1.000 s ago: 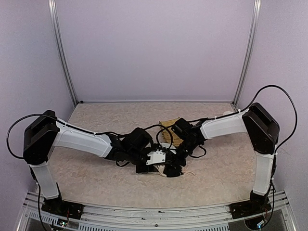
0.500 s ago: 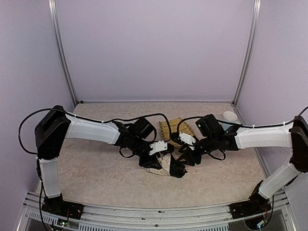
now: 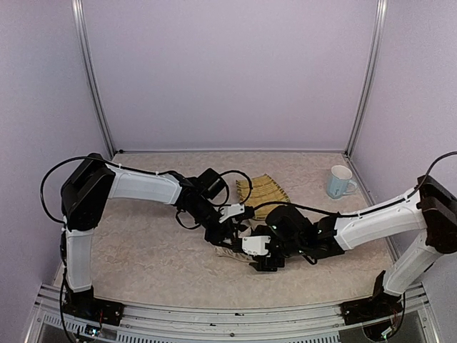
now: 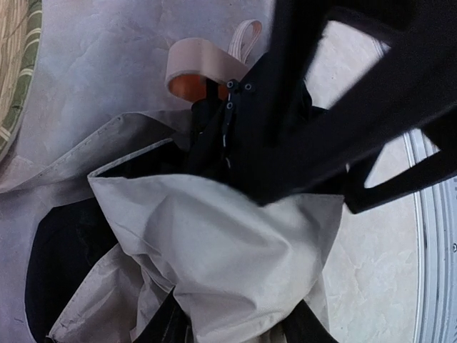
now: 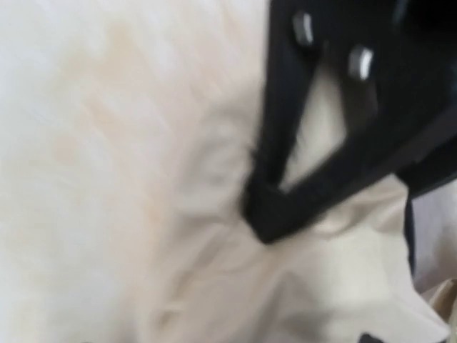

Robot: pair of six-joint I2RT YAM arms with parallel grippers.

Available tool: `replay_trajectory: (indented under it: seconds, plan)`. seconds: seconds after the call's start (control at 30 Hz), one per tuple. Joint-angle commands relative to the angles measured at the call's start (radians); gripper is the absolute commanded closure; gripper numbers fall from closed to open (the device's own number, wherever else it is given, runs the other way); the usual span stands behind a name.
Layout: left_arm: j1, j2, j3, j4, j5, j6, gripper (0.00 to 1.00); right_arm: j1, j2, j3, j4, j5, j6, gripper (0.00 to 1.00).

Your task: Put away the umbrella

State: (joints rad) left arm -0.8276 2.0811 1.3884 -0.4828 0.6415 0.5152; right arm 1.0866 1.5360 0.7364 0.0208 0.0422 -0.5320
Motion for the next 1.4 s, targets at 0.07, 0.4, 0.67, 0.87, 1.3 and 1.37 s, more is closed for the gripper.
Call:
replay_trajectory:
  seconds: [0.07,0.4,0.67,0.87,1.3,1.37]
  plan:
    - [-0.011,0.123,-0.072,-0.288,-0.053,-0.007,0.67,0.011,0.191,0.121,-0.042,0.229,-0.072,0.19]
    - [-0.010,0.119,-0.071,-0.283,-0.035,0.005,0.65,0.012,0.289,0.169,-0.099,0.191,-0.058,0.65]
    - [0.062,-0.096,-0.129,-0.006,-0.129,-0.149,0.01,0.008,0.239,0.170,-0.146,0.144,-0.025,0.88]
    - [0.088,-0.414,-0.254,0.242,-0.223,-0.213,0.01,-0.013,0.171,0.188,-0.153,0.093,0.010,1.00]
    - [0.113,-0.865,-0.738,1.226,-0.410,-0.540,0.01,-0.252,-0.200,0.183,0.005,-0.417,0.155,1.00]
    - [0.114,-0.871,-0.754,1.277,-0.291,-0.508,0.01,-0.283,-0.240,0.182,0.037,-0.455,0.178,1.00]
